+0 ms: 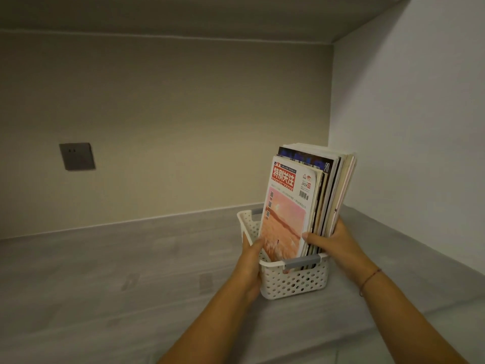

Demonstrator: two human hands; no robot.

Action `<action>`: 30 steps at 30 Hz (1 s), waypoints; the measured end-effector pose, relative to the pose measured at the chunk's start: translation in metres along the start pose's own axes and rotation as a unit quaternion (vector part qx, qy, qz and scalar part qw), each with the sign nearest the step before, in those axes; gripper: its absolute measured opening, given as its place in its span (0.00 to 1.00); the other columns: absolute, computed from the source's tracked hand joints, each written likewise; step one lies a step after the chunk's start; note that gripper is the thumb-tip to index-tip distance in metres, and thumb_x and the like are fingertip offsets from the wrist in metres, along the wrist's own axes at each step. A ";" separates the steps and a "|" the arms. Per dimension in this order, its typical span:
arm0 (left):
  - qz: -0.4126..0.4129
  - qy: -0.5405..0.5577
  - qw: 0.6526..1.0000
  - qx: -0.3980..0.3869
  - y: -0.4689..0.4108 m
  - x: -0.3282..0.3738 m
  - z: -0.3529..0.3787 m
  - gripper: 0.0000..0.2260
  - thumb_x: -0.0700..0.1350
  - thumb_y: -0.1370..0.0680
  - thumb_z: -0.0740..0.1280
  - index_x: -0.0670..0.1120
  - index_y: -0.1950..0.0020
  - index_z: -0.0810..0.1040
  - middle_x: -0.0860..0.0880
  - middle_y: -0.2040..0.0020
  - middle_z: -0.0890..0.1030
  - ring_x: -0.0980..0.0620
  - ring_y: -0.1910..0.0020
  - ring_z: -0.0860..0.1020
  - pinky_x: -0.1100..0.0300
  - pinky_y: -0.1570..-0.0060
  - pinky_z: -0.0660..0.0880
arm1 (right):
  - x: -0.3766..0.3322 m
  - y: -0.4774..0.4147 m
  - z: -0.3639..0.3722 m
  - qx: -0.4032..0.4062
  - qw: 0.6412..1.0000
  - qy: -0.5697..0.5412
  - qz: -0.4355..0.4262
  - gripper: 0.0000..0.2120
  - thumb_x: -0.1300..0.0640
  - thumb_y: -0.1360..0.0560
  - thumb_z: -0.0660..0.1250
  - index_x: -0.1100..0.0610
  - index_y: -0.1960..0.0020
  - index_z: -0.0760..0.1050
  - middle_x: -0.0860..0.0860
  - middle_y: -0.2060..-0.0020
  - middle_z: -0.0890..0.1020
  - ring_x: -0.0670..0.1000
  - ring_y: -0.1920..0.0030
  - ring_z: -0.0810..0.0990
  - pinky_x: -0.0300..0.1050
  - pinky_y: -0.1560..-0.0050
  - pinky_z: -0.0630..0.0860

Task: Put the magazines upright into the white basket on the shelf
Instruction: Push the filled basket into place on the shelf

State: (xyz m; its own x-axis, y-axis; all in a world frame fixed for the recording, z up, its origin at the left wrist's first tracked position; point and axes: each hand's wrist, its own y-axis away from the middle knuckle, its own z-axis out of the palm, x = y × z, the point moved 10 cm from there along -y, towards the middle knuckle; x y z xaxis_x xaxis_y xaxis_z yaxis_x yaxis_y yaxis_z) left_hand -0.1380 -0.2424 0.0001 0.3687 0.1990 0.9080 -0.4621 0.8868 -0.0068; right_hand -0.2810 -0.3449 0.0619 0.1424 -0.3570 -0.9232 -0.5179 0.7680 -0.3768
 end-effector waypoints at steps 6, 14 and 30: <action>-0.034 0.013 0.999 -0.022 -0.032 -0.027 0.054 0.07 0.46 0.19 0.58 0.54 0.49 0.75 0.51 0.60 0.86 0.52 0.58 0.83 0.54 0.59 0.78 | 0.015 -0.022 -0.064 0.024 0.999 0.022 0.007 0.30 0.59 0.36 0.76 0.49 0.37 0.69 0.45 0.46 0.80 0.46 0.46 0.79 0.41 0.51 0.77; -0.016 0.008 0.999 -0.035 -0.080 -0.058 0.117 0.08 0.46 0.18 0.57 0.58 0.45 0.72 0.46 0.46 0.82 0.44 0.45 0.80 0.41 0.41 0.74 | 0.022 -0.040 -0.141 0.080 0.995 0.065 -0.004 0.35 0.61 0.35 0.76 0.48 0.35 0.62 0.42 0.46 0.77 0.41 0.47 0.76 0.37 0.51 0.74; -0.013 -0.037 0.999 -0.012 -0.163 -0.129 0.227 0.25 0.47 0.20 0.60 0.52 0.24 0.58 0.44 0.29 0.68 0.42 0.33 0.70 0.42 0.33 0.67 | 0.044 -0.056 -0.277 0.205 0.972 0.111 0.003 0.28 0.60 0.32 0.73 0.49 0.37 0.66 0.41 0.51 0.78 0.38 0.53 0.77 0.30 0.62 0.74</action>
State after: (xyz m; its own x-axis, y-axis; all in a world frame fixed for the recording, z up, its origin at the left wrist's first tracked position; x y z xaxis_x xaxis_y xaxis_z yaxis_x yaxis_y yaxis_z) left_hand -0.2931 -0.5074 -0.0215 0.3193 0.1447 0.9365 -0.4336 0.9011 0.0086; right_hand -0.4789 -0.5511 0.0634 -0.0691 -0.4238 -0.9031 -0.1321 0.9012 -0.4128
